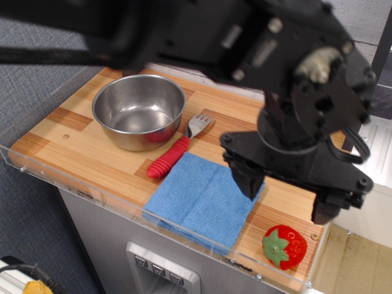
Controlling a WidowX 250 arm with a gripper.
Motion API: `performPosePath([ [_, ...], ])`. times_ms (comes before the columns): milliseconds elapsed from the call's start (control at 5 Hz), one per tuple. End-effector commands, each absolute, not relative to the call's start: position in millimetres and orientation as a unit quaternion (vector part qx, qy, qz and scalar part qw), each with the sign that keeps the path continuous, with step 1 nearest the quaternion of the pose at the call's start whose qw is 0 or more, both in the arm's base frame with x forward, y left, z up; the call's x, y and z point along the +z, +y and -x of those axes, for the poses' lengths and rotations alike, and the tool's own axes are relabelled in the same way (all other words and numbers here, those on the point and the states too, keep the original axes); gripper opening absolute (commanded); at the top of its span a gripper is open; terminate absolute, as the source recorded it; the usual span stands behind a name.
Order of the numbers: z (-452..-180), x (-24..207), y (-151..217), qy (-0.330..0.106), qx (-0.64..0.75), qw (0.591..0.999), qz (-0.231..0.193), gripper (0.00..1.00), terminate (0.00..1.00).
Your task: Move the tomato to above the blue cloth
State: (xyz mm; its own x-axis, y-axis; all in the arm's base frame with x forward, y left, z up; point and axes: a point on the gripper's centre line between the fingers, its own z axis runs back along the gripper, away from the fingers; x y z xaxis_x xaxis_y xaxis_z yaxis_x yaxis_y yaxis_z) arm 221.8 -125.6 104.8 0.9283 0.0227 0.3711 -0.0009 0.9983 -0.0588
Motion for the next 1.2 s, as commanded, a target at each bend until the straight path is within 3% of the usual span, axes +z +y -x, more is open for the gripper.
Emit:
performPosePath([
  [0, -228, 81, -122, -0.172, 0.012, 0.985, 0.025, 1.0, 0.0],
  [1000, -217, 33, -122, -0.103, -0.004, 0.995, 0.003, 1.0, 0.0],
])
